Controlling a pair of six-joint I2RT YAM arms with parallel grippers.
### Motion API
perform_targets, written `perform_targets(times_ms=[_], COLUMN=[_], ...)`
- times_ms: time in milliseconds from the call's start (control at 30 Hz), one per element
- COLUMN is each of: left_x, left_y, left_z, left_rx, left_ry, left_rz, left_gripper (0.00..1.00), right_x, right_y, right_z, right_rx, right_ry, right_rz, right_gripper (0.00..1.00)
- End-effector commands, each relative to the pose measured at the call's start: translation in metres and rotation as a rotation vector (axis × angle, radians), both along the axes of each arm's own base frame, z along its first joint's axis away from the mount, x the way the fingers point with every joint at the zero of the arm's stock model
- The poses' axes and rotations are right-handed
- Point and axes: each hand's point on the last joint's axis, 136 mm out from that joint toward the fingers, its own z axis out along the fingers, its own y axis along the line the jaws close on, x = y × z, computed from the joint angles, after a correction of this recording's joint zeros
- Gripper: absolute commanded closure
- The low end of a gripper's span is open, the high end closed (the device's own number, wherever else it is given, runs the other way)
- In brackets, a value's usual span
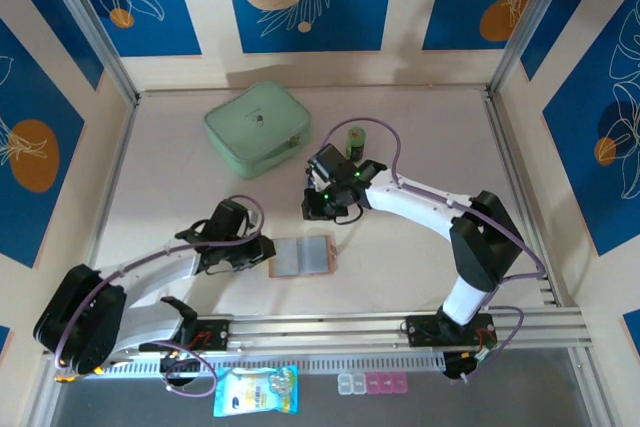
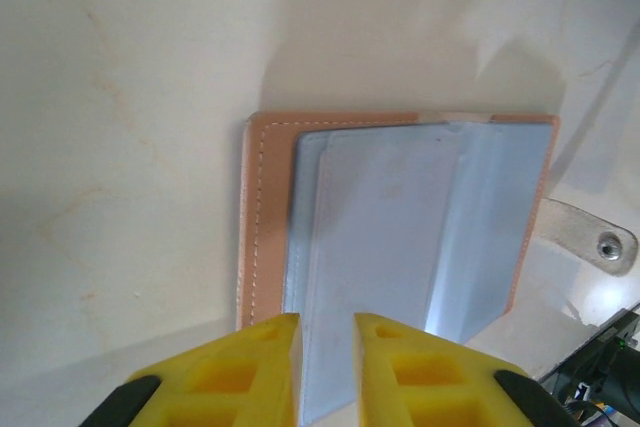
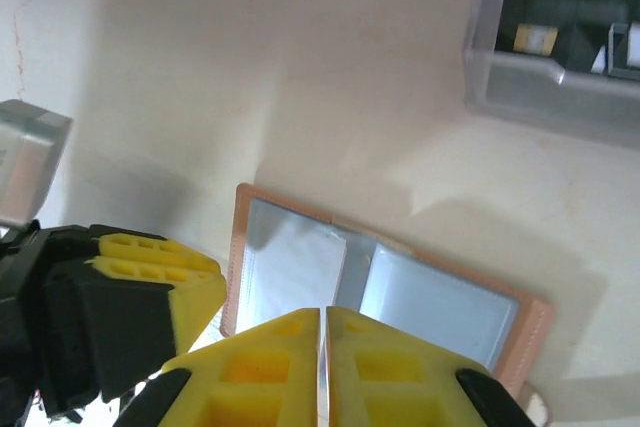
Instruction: Take the credit cards out of the card holder
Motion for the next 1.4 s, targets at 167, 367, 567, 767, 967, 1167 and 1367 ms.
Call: perform_targets(times_ms=[167, 367, 567, 767, 967, 1167, 1367], left_x=[-0.008, -0.01, -0.013, -0.016, -0.019, -0.022, -0.023], left_y=[0.004, 0.003, 0.006, 0.01, 0.015, 0.02, 0.024], left_z=[-0.008, -0.015, -0.022, -0.029, -0.03, -0.03, -0.03], left_rx=[0.004, 0.0, 0.015, 0.048, 0.071, 0.094, 0.111], left_ry=[0.034, 0.052, 0.073, 0.096, 0.098, 0.097, 0.092], left_rz=[-0.006, -0.008, -0.006, -0.007, -0.003, -0.001, 0.004], left_gripper=[0.88, 0.95, 0.96, 0.96, 0.95, 0.95, 0.95], right_x=[-0.028, -0.036, -0.043, -0.051, -0.057, -0.064, -0.071], right_y=[0.016, 0.019, 0.029, 0.035, 0.043, 0.053, 0.065], right_z=[-0.019, -0.034, -0.045, -0.054, -0.062, -0.068, -0.07], right_rx=[0.032, 0.01, 0.017, 0.02, 0.02, 0.018, 0.034], right_ry=[0.115, 0.158, 0.193, 0.228, 0.26, 0.28, 0.297], right_rz=[-0.026, -0.026, -0.006, 0.005, 0.013, 0.034, 0.058], right_gripper=[0.9, 0.9, 0.9, 0.87, 0.82, 0.8, 0.79])
